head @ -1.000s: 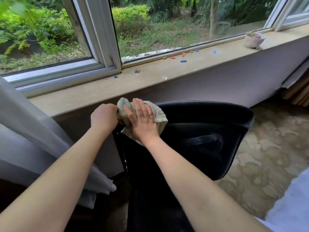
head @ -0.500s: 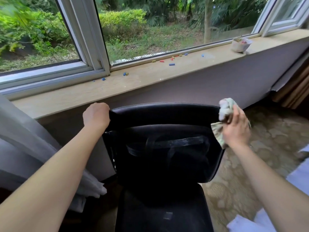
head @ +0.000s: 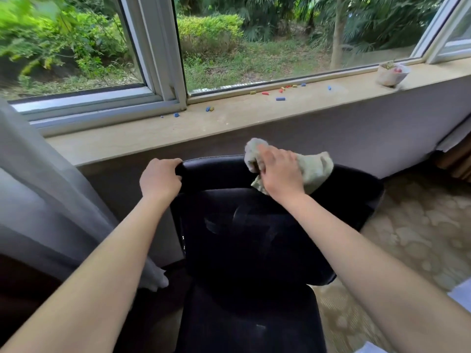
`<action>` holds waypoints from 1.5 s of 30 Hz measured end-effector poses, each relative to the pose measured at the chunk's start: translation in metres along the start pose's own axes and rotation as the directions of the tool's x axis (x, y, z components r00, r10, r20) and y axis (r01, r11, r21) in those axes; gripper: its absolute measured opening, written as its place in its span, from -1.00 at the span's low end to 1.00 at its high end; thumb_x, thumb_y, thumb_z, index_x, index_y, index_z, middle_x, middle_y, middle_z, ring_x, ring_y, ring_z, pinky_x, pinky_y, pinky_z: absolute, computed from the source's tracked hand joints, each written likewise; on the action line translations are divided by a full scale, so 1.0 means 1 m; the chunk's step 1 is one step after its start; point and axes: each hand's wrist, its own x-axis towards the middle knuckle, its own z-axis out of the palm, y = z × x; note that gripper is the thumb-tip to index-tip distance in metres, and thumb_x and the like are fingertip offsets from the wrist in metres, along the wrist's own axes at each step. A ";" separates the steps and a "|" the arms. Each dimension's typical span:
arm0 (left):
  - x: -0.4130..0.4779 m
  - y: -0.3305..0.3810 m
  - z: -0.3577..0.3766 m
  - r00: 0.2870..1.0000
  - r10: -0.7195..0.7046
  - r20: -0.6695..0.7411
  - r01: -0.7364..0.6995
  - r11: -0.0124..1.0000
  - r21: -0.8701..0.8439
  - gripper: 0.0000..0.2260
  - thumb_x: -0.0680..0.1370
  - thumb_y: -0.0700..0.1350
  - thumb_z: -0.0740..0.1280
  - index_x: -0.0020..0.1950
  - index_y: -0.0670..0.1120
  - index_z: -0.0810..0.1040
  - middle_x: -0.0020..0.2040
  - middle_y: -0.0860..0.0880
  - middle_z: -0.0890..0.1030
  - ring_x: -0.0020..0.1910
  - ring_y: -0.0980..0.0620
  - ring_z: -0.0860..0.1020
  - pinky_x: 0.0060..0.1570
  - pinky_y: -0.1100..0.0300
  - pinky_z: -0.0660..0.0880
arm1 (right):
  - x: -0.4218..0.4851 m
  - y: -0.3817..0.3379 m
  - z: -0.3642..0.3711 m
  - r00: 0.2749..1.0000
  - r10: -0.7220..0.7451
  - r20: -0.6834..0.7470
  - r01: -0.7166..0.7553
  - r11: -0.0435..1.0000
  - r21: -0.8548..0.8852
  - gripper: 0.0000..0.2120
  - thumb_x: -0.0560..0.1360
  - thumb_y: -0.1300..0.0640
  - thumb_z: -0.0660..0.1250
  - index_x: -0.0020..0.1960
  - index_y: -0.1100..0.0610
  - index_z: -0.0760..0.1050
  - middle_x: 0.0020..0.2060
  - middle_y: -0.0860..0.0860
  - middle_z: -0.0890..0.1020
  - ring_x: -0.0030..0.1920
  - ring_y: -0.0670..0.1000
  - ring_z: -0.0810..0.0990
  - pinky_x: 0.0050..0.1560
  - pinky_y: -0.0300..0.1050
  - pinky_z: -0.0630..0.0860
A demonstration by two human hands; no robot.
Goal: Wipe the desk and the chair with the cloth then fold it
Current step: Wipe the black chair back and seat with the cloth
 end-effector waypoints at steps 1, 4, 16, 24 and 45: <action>0.001 -0.003 0.001 1.000 -0.008 0.010 0.008 0.999 -0.046 -0.53 0.47 -0.25 0.25 0.34 0.11 0.46 0.19 -0.13 0.52 0.20 -0.15 0.46 0.01 0.08 0.44 | 0.011 -0.026 0.003 0.998 -0.047 0.038 0.047 0.999 -0.009 -0.57 0.56 0.09 0.06 0.42 0.09 0.24 0.20 0.12 0.48 0.13 0.19 0.44 0.22 0.10 0.25; 0.002 -0.016 0.000 0.997 -0.016 0.080 0.034 0.973 -0.227 -0.31 0.39 -0.36 0.21 0.49 0.05 0.26 0.30 -0.08 0.51 0.31 -0.12 0.42 0.24 0.05 0.40 | 0.033 -0.103 0.019 0.979 -0.168 0.117 0.176 0.983 -0.059 -0.56 0.57 0.09 0.06 0.45 0.06 0.15 0.21 0.12 0.44 0.12 0.19 0.43 0.20 0.08 0.25; -0.009 -0.022 -0.002 0.975 -0.057 0.216 0.155 0.872 -0.465 -0.20 0.38 -0.45 0.16 0.56 -0.04 0.00 0.42 0.02 0.39 0.40 -0.03 0.33 0.17 0.24 0.35 | 0.035 -0.090 0.029 0.940 -0.341 0.012 0.341 0.937 -0.072 -0.50 0.48 0.10 0.05 0.41 0.08 0.34 0.13 0.18 0.54 -0.04 0.20 0.54 0.05 0.05 0.40; -0.003 0.020 0.005 0.985 -0.005 0.173 -0.003 0.999 0.046 -0.23 0.34 -0.22 0.29 0.52 0.05 0.11 0.32 -0.13 0.43 0.27 -0.20 0.39 0.19 0.00 0.40 | -0.061 0.118 0.006 0.956 -0.063 -0.287 0.029 0.992 -0.122 -0.56 0.47 0.12 0.13 0.35 0.11 0.27 0.19 0.27 0.54 0.17 0.20 0.45 0.25 0.10 0.25; -0.004 0.147 0.026 0.898 0.278 0.340 -0.365 0.903 0.227 -0.26 0.51 -0.11 0.27 0.56 0.07 -0.09 0.56 -0.03 -0.06 0.52 -0.14 -0.02 0.42 -0.11 0.16 | -0.190 0.203 -0.053 0.890 0.319 -0.325 -0.363 0.928 -0.084 -0.56 0.50 0.00 0.07 0.34 0.13 0.27 0.11 0.29 0.53 0.04 0.31 0.56 0.07 0.19 0.49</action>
